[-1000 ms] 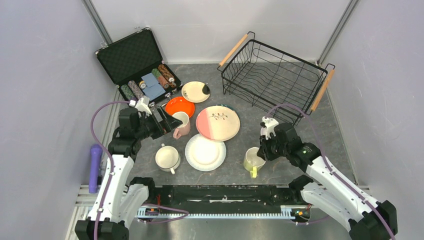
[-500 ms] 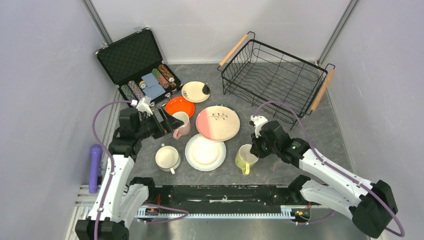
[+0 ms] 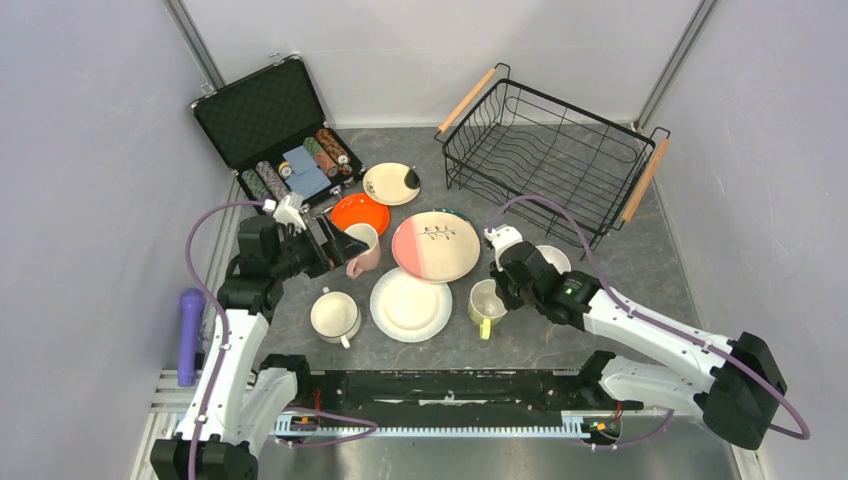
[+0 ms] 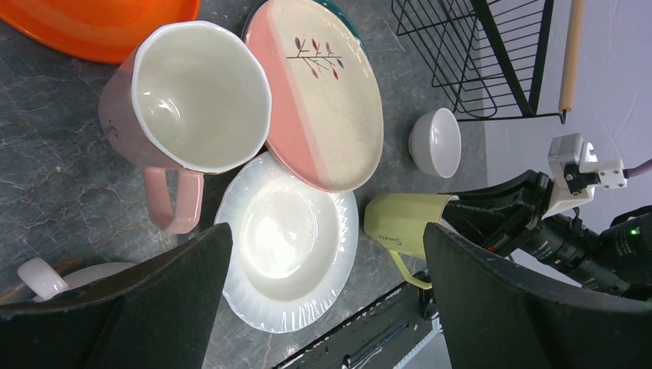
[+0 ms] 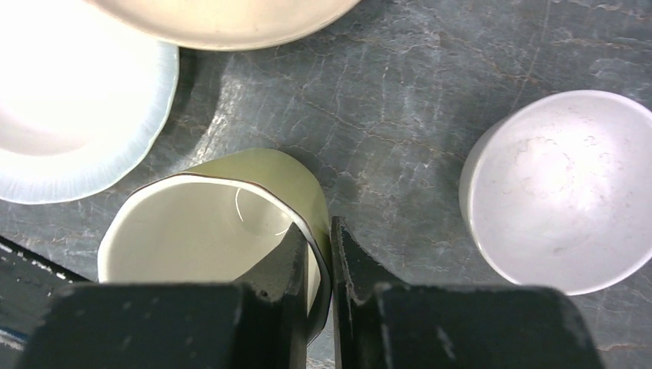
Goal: Load the mixed dishes into the dish rack
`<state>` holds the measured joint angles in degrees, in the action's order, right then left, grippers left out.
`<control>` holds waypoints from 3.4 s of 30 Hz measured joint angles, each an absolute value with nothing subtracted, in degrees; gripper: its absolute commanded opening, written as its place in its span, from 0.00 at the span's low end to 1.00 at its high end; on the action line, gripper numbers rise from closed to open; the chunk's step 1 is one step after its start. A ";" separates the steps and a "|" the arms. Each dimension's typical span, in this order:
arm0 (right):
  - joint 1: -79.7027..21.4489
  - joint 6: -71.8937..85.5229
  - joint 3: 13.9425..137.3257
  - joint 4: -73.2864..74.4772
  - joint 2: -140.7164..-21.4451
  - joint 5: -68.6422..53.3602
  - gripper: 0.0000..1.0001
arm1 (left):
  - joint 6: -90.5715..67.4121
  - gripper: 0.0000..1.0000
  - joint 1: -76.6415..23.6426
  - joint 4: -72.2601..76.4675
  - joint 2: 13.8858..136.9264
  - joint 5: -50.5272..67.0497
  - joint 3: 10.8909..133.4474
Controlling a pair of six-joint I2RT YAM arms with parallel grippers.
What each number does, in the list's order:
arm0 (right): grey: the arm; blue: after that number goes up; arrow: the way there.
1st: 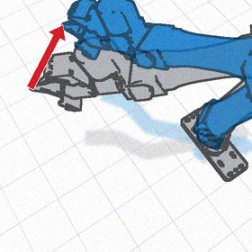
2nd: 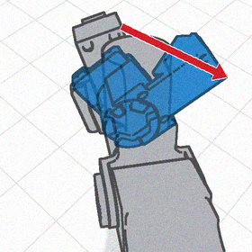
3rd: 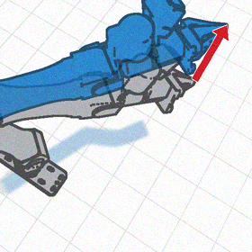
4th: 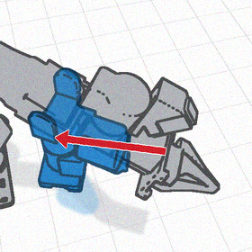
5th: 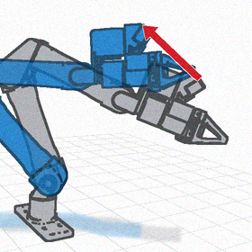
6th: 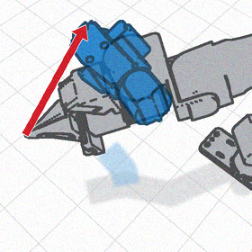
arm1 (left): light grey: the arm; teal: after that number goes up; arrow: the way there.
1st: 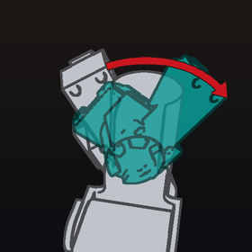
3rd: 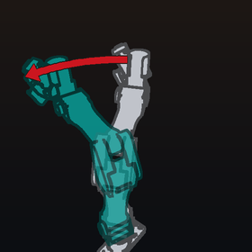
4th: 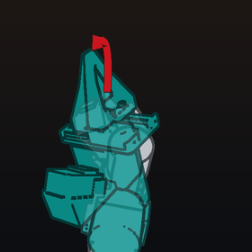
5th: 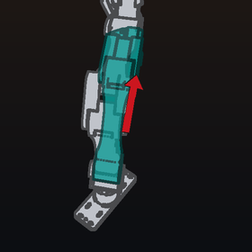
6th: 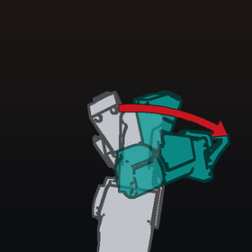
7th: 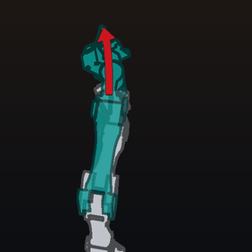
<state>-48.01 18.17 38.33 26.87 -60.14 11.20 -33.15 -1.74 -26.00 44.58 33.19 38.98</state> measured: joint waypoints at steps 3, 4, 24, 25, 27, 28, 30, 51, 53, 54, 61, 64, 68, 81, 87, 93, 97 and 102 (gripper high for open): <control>-48.01 18.33 38.33 26.76 -60.01 12.78 0.23 | -33.15 1.00 -1.74 -26.02 44.60 33.19 38.98; -48.01 18.39 38.33 26.72 -59.96 13.08 0.23 | -33.15 1.00 -1.74 -26.02 44.60 33.19 38.98; -48.01 18.68 39.51 26.70 -58.61 14.46 0.58 | -33.17 1.00 -1.74 -26.00 45.23 33.36 38.98; -48.01 18.65 39.62 26.81 -58.54 14.46 0.62 | -33.17 1.00 -1.74 -26.00 45.23 33.36 38.98; -48.01 18.61 40.18 27.53 -58.28 14.68 0.69 | -33.17 1.00 -1.74 -26.00 45.23 33.36 38.98; -48.01 18.79 40.51 28.01 -58.00 15.09 0.72 | -33.15 1.00 -1.74 -26.00 45.23 33.36 38.98; -48.01 18.79 41.21 29.02 -56.86 16.27 0.80 | -33.17 1.00 -1.74 -26.00 45.25 33.36 38.98; -39.53 51.05 32.36 36.07 -35.88 39.05 0.96 | -33.17 1.00 -1.96 -25.06 46.83 35.83 38.22; -39.27 55.79 30.48 36.86 -35.75 40.42 0.97 | -33.17 1.00 -2.15 -25.10 47.16 35.88 38.22; -39.20 57.69 29.95 37.21 -35.97 40.93 0.97 | -33.17 1.00 -2.24 -25.10 47.09 35.88 38.22; -37.52 67.33 27.57 37.76 -39.88 43.13 0.95 | -33.17 1.00 -2.37 -25.10 45.74 35.51 38.17; -36.10 69.80 26.04 36.69 -41.67 43.62 0.93 | -33.17 1.00 -2.37 -25.10 45.54 35.07 38.17; -33.47 70.83 22.63 33.19 -42.63 43.38 0.87 | -33.19 1.00 -2.37 -25.06 45.43 34.79 38.09; -29.80 71.09 19.64 22.94 -48.73 39.55 0.56 | -33.19 1.00 -2.37 -24.97 45.08 34.83 37.93; -27.73 70.89 18.87 20.53 -50.33 37.74 0.10 | -33.19 1.00 -2.37 -24.95 45.32 34.85 37.93; -27.20 69.41 18.94 21.56 -49.54 35.46 0.00 | -33.17 1.00 -2.39 -24.93 45.39 35.09 37.93; -26.92 66.28 19.18 23.59 -44.53 33.10 0.00 | -33.19 1.00 -3.22 -24.67 44.75 35.07 37.93; -26.92 60.12 22.35 27.62 -36.42 32.58 0.00 | -33.89 1.00 -11.07 -21.91 44.36 34.06 37.95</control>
